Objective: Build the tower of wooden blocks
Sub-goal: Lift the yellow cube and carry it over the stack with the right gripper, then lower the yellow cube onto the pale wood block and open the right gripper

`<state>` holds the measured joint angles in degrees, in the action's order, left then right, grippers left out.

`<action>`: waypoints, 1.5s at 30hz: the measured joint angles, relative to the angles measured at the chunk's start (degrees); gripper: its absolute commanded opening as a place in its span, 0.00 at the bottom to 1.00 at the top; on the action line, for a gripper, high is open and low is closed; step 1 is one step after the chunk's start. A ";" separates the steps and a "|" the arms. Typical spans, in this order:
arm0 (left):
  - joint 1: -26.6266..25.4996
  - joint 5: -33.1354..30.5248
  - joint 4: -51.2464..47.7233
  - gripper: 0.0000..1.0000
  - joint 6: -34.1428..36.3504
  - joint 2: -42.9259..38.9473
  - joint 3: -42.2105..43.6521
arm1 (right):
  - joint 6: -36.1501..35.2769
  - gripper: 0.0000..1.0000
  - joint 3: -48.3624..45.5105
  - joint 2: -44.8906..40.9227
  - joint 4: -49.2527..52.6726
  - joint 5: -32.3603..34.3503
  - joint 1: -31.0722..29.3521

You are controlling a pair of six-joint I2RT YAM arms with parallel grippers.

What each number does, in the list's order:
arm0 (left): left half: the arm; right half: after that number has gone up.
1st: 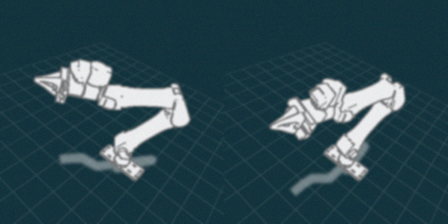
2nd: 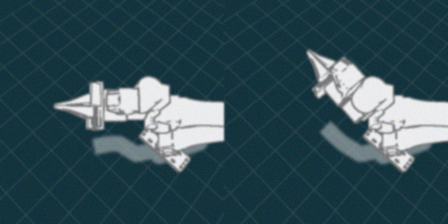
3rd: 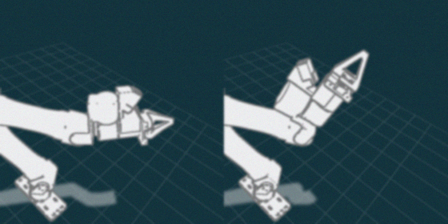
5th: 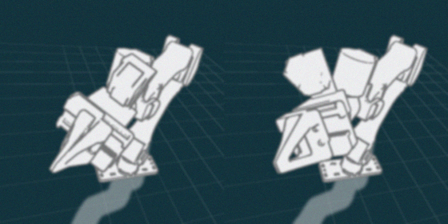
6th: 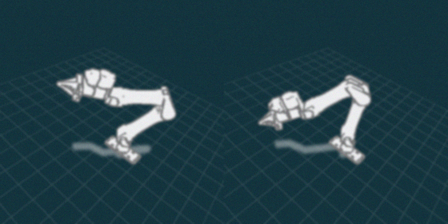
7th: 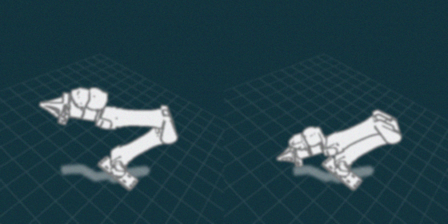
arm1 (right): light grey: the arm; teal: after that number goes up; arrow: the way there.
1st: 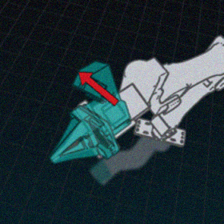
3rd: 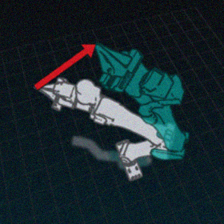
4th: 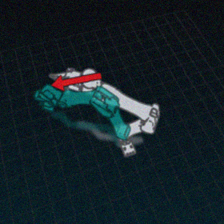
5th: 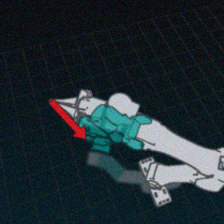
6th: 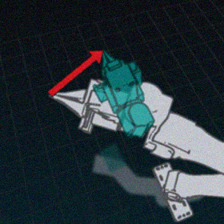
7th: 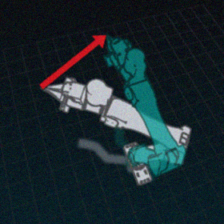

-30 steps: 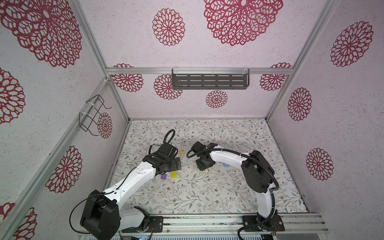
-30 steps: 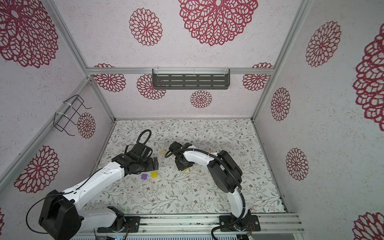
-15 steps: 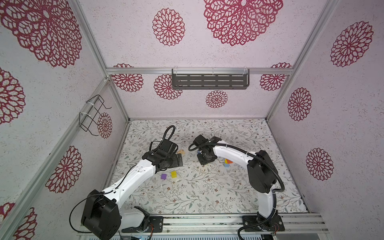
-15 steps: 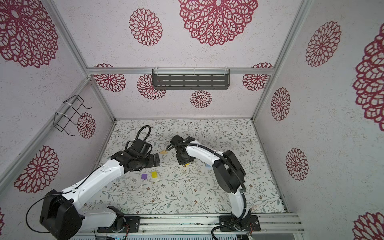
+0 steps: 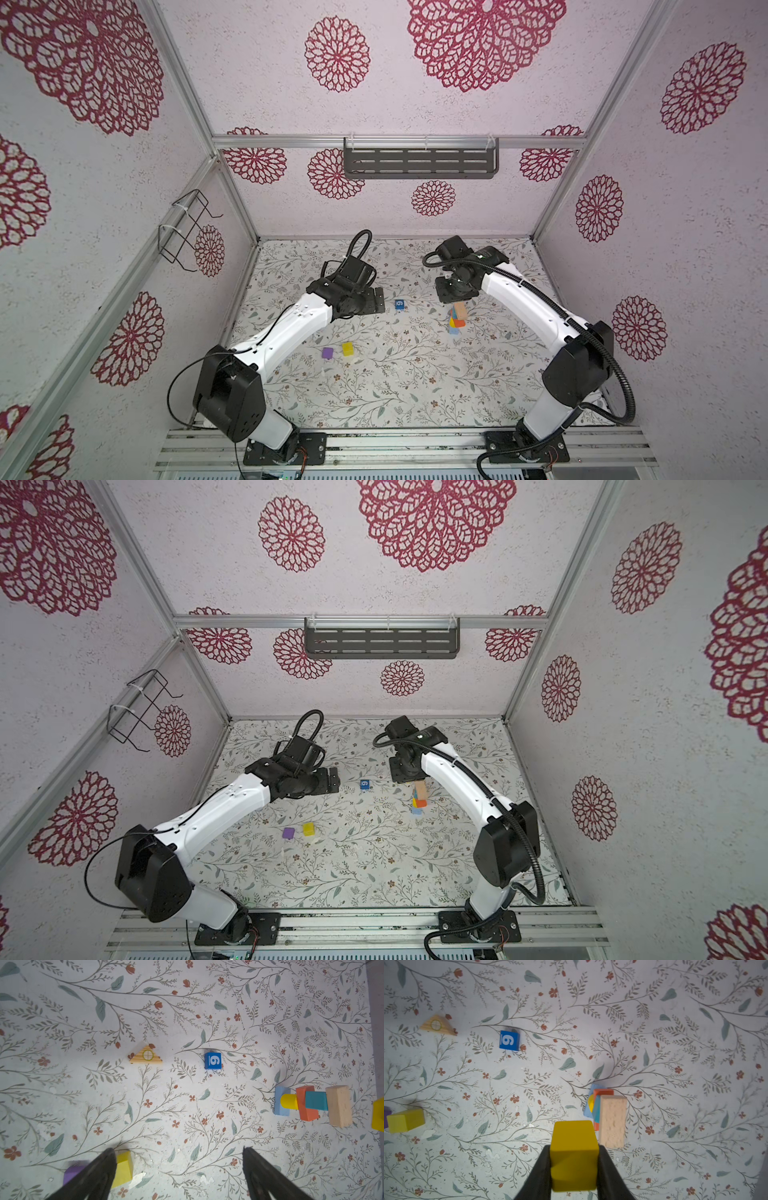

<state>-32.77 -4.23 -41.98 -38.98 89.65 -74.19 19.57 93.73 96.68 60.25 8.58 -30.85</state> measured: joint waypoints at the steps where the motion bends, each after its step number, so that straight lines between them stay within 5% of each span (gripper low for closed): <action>1: -0.15 0.24 0.13 0.97 0.04 0.92 -0.76 | -0.07 0.31 -0.26 -0.37 0.13 -0.02 0.76; 12: -1.09 1.86 0.66 0.97 0.61 6.99 -4.74 | -1.11 0.31 -3.78 -1.14 1.11 -1.36 5.57; 45: -1.07 2.05 0.70 0.97 2.19 7.58 -4.72 | -2.47 0.33 -5.18 2.64 -3.32 -2.43 6.25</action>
<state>-33.85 -2.17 -41.28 -36.80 97.23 -78.91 17.10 88.55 99.33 56.93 6.15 -24.60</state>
